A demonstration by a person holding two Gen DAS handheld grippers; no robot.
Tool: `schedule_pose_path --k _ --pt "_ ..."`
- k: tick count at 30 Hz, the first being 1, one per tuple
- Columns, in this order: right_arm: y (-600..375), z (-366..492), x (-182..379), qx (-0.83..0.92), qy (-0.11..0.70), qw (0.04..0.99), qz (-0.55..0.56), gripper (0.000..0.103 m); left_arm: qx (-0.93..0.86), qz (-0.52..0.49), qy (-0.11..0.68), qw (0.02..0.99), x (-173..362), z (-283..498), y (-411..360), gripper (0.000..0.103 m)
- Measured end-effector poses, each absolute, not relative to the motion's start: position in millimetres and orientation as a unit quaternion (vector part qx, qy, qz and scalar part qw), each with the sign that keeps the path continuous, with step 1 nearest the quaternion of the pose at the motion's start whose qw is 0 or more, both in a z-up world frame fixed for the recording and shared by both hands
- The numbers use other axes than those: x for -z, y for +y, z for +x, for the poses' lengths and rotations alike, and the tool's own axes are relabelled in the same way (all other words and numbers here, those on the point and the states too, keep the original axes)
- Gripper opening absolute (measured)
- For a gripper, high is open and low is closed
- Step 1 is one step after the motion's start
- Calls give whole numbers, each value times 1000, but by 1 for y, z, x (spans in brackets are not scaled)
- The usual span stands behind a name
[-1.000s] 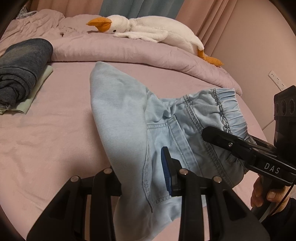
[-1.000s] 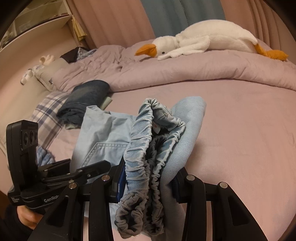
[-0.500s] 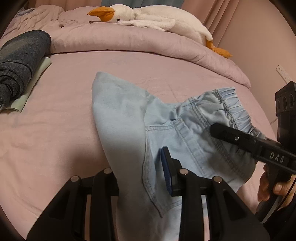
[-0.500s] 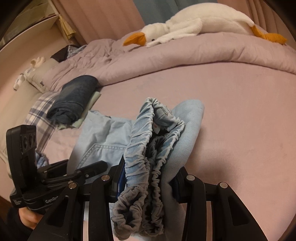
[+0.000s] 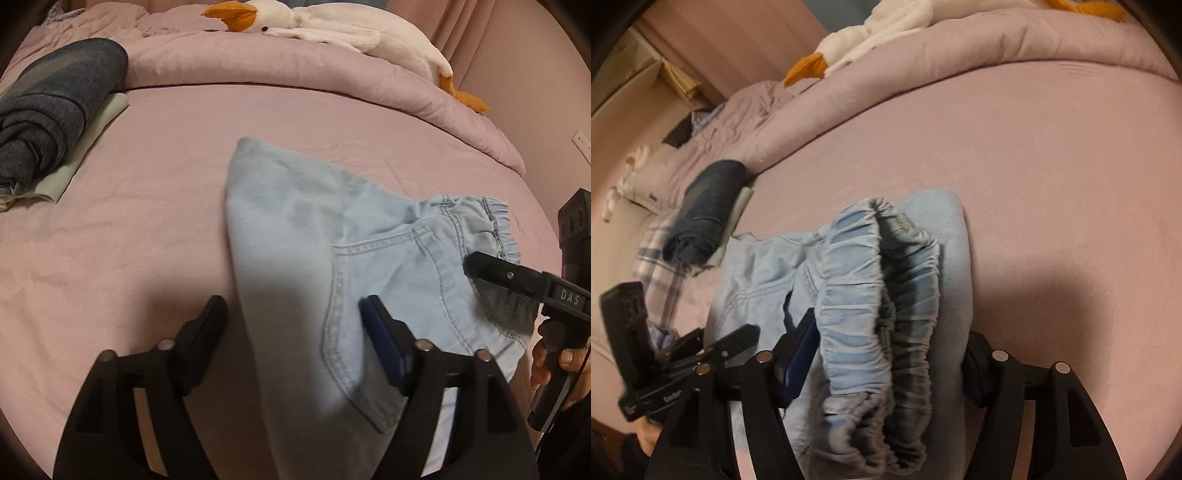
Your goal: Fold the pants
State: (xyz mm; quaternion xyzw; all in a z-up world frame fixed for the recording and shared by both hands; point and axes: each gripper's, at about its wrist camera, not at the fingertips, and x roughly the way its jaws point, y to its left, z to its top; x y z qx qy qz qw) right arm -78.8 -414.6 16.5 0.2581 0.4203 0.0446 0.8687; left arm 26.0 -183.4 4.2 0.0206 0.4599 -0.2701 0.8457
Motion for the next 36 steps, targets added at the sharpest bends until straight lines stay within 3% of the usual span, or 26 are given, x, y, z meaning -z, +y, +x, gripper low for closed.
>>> schedule_pose_path --k 11,30,36 --pt "-409 -99 -28 -24 420 878 228 67 255 31 456 852 -10 -1 -163 81" --pt "-369 -120 -31 45 440 893 82 70 261 43 454 851 0 -42 -156 80" --pt "-370 -123 -29 54 440 892 89 70 251 42 459 851 -2 -43 -158 81"
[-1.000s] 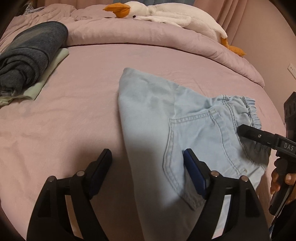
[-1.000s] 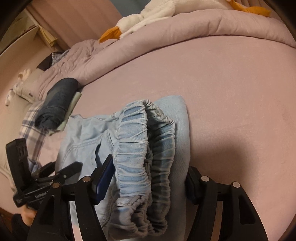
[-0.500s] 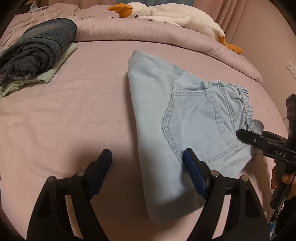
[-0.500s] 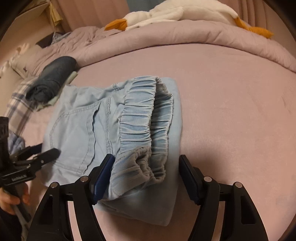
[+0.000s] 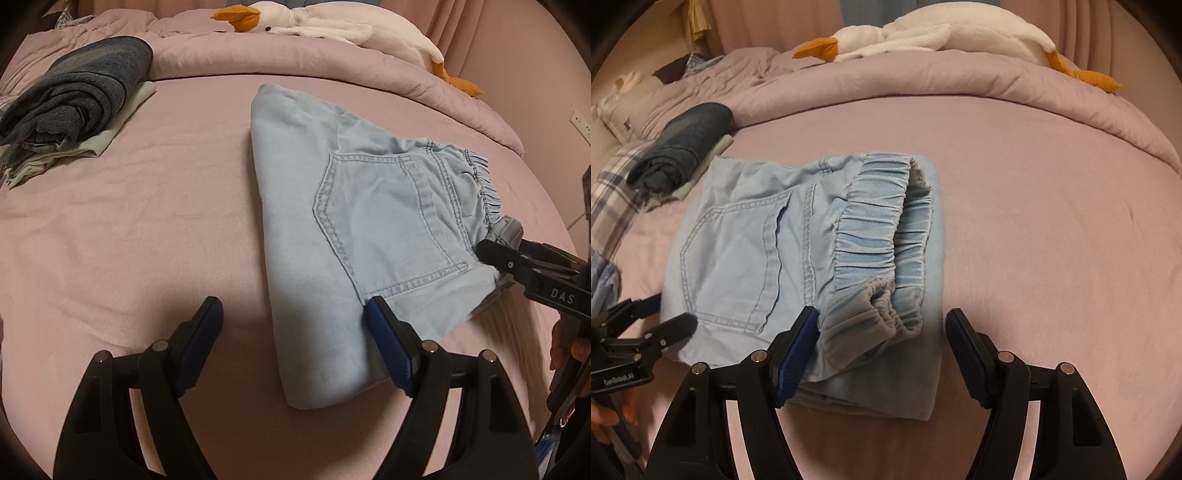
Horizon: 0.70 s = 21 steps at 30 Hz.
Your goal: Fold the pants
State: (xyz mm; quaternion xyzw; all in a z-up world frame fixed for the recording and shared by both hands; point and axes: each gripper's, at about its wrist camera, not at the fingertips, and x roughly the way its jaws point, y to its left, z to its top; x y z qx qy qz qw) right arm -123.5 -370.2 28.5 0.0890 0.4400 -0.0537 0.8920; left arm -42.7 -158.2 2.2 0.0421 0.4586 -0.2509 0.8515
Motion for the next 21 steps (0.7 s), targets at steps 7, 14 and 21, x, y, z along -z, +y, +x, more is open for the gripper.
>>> schedule_pose_path --k 7,14,21 --pt "-359 -141 -43 76 420 902 63 70 225 27 459 859 -17 -53 -151 93" --pt "-348 -171 -74 77 392 916 43 70 221 4 440 870 -51 -79 -140 102" --pt "-341 -193 -96 78 375 923 38 77 196 -4 444 874 -74 -105 -134 102"
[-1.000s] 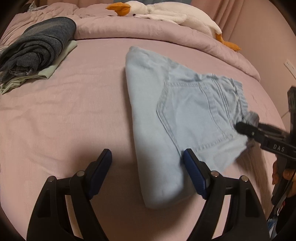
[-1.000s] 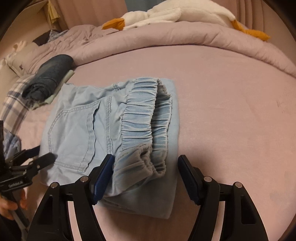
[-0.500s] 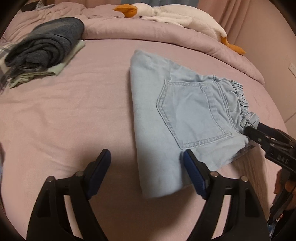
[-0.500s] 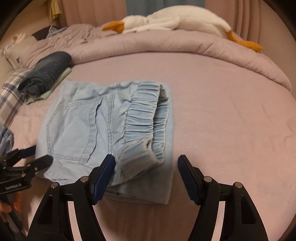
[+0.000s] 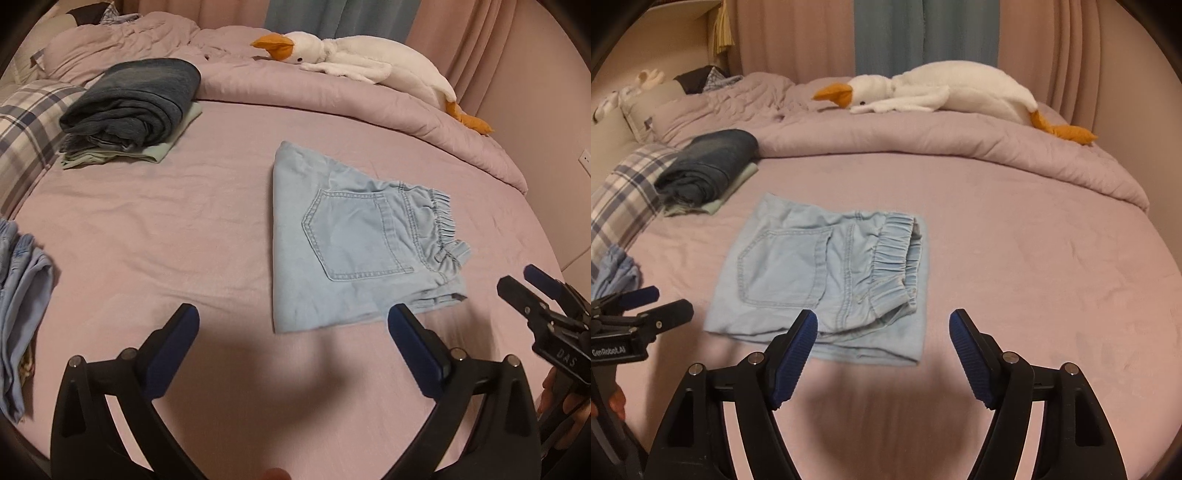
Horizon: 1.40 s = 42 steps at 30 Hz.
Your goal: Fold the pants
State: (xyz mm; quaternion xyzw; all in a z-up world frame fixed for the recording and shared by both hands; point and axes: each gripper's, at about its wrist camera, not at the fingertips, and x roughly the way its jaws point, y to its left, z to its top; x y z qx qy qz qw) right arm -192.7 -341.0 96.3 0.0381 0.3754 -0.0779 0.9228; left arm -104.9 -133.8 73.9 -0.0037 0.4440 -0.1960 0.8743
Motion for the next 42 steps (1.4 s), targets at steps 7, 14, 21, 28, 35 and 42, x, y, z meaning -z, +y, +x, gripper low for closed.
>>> schedule_pose_path --k 7,14,21,28,35,42 --pt "-330 -217 -118 82 366 927 32 98 185 25 414 891 -102 -138 -137 103" --pt "-326 -230 -133 86 353 931 39 99 159 49 418 893 -103 -148 -140 103" --pt "-325 -235 -129 86 361 927 44 99 150 57 423 892 -106 -155 -142 103" --pt "-326 -242 -132 89 358 928 48 99 152 62 413 896 -114 -162 -147 103" --pt "-327 -246 -135 91 354 929 50 99 156 68 406 898 -119 -168 -152 103" --pt "-328 -248 -136 93 353 930 50 99 158 72 401 900 -122 -172 -156 103"
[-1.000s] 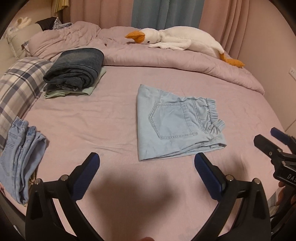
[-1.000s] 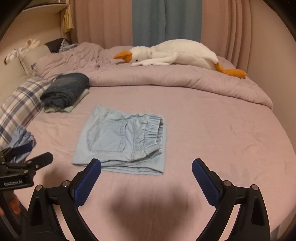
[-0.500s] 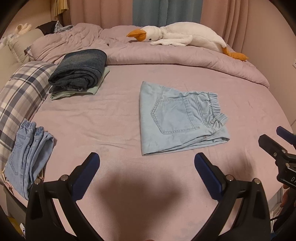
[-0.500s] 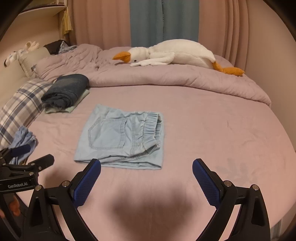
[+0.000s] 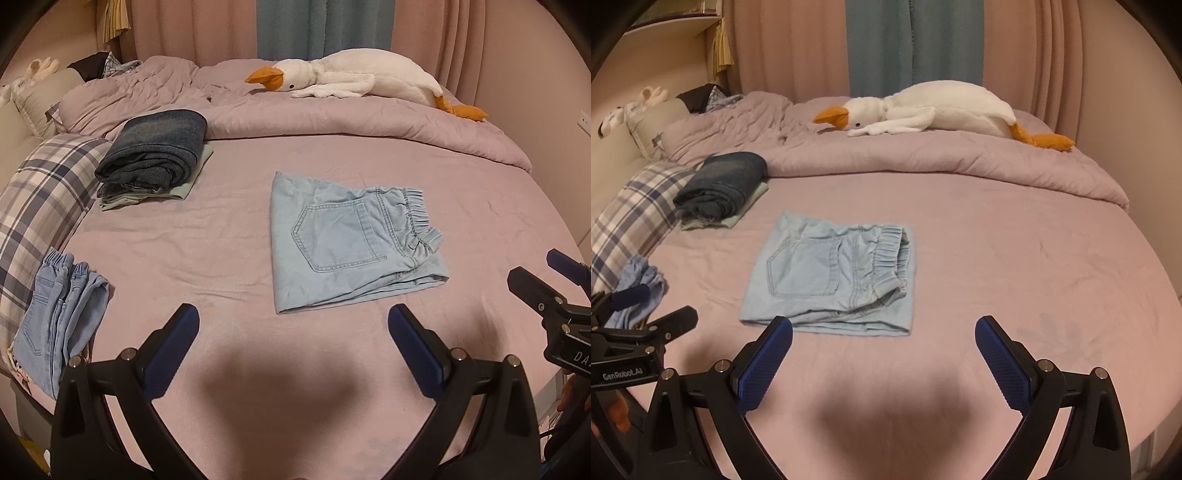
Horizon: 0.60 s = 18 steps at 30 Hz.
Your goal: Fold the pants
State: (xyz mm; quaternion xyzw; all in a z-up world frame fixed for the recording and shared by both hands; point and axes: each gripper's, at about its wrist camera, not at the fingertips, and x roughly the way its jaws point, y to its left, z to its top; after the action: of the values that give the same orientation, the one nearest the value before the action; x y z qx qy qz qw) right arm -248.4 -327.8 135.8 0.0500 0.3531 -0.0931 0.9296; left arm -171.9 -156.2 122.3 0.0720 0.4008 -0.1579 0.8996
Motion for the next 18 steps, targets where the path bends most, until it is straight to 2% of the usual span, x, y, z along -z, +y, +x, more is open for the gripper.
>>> schedule_pose_path --k 18 --pt "-329 -250 -139 94 354 929 48 99 159 74 397 901 -123 -173 -156 103"
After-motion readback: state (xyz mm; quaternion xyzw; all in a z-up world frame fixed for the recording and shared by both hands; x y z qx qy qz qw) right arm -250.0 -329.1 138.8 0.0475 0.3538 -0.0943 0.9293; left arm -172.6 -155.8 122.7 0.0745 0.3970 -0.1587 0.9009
